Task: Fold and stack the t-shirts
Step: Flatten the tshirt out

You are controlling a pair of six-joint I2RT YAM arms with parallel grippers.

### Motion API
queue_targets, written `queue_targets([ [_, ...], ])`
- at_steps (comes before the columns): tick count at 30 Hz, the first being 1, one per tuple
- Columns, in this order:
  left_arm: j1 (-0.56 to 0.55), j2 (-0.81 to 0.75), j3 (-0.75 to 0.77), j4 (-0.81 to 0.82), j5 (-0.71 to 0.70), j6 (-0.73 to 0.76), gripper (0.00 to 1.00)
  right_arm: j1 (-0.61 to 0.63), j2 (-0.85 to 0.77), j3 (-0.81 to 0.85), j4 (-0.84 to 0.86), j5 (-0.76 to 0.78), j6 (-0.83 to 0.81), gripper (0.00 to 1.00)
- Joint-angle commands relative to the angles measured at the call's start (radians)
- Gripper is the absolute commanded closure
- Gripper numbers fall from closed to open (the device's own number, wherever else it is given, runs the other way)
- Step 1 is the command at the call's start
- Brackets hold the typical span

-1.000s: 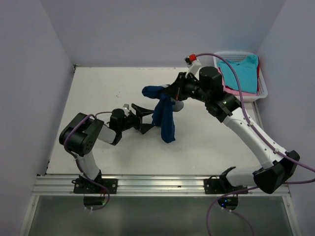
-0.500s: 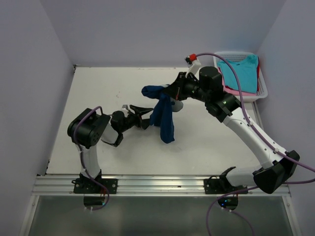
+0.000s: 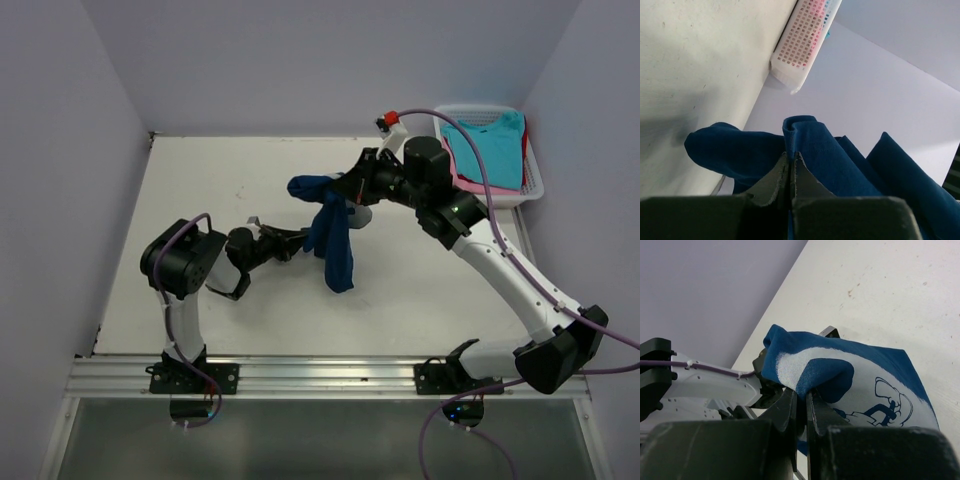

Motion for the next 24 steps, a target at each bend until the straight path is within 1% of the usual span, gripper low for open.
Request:
queue_targets([
  [1,-0.006,-0.041,-0.004,0.198,0.010,0.025,1.00,0.003,-0.040,-0.002,0.081,-0.029,0.008,1.00],
  [3,0.000,-0.074,0.015,0.124,0.036,0.062,1.00,0.006,-0.045,-0.009,0.071,-0.021,0.003,1.00],
  [4,0.004,-0.124,0.025,0.080,0.047,0.121,1.00,0.004,-0.046,-0.011,0.064,-0.003,-0.004,1.00],
  [5,0.007,-0.155,0.038,-0.039,0.065,0.161,1.00,0.004,-0.052,-0.014,0.059,0.006,-0.012,1.00],
  [6,0.017,-0.222,0.070,-0.109,0.073,0.247,1.00,0.004,-0.055,-0.017,0.044,0.020,-0.015,1.00],
  [7,0.025,-0.259,0.084,-0.176,0.076,0.289,1.00,0.004,-0.060,-0.025,0.035,0.054,-0.024,1.00],
  [8,0.031,-0.296,0.100,-0.309,0.076,0.333,1.00,0.004,-0.063,-0.026,0.024,0.075,-0.026,0.97],
  [9,0.045,-0.366,0.146,-0.380,0.076,0.423,1.00,0.004,-0.068,-0.031,0.000,0.091,-0.032,0.84],
  [10,0.054,-0.399,0.174,-0.452,0.076,0.470,1.00,0.003,-0.068,-0.029,-0.017,0.150,-0.046,0.43],
  [11,0.060,-0.429,0.203,-0.596,0.076,0.516,1.00,0.003,-0.065,-0.025,-0.043,0.167,-0.050,0.25],
  [12,0.075,-0.486,0.266,-0.665,0.073,0.598,1.00,0.004,-0.057,-0.020,-0.094,0.183,-0.062,0.11],
  [13,0.083,-0.512,0.297,-0.728,0.070,0.637,1.00,0.004,-0.055,-0.019,-0.117,0.206,-0.073,0.01],
  [14,0.089,-0.534,0.330,-0.847,0.067,0.674,1.00,0.004,-0.055,-0.022,-0.155,0.265,-0.073,0.01],
  [15,0.105,-0.569,0.399,-0.906,0.065,0.741,1.00,0.004,-0.063,-0.028,-0.168,0.291,-0.075,0.01],
  [16,0.111,-0.586,0.435,-1.013,0.070,0.773,1.00,0.004,-0.069,-0.044,-0.180,0.336,-0.075,0.01],
  [17,0.115,-0.598,0.471,-1.064,0.074,0.803,1.00,0.003,-0.074,-0.051,-0.209,0.432,-0.073,0.01],
  [18,0.126,-0.615,0.548,-1.113,0.079,0.859,1.00,0.004,-0.080,-0.055,-0.226,0.477,-0.070,0.01],
  [19,0.131,-0.624,0.588,-1.161,0.086,0.887,1.00,0.003,-0.080,-0.068,-0.241,0.517,-0.063,0.01],
  [20,0.134,-0.626,0.632,-1.256,0.090,0.915,1.00,0.004,-0.078,-0.075,-0.267,0.569,-0.055,0.01],
  [21,0.134,-0.627,0.724,-1.319,0.090,0.971,1.00,0.004,-0.075,-0.081,-0.281,0.654,-0.049,0.01],
  [23,0.134,-0.623,0.817,-1.440,0.100,1.019,1.00,0.004,-0.051,-0.100,-0.316,0.725,-0.026,0.01],
  [24,0.134,-0.612,0.911,-1.480,0.105,1.060,1.00,0.004,-0.040,-0.101,-0.329,0.768,-0.015,0.01],
])
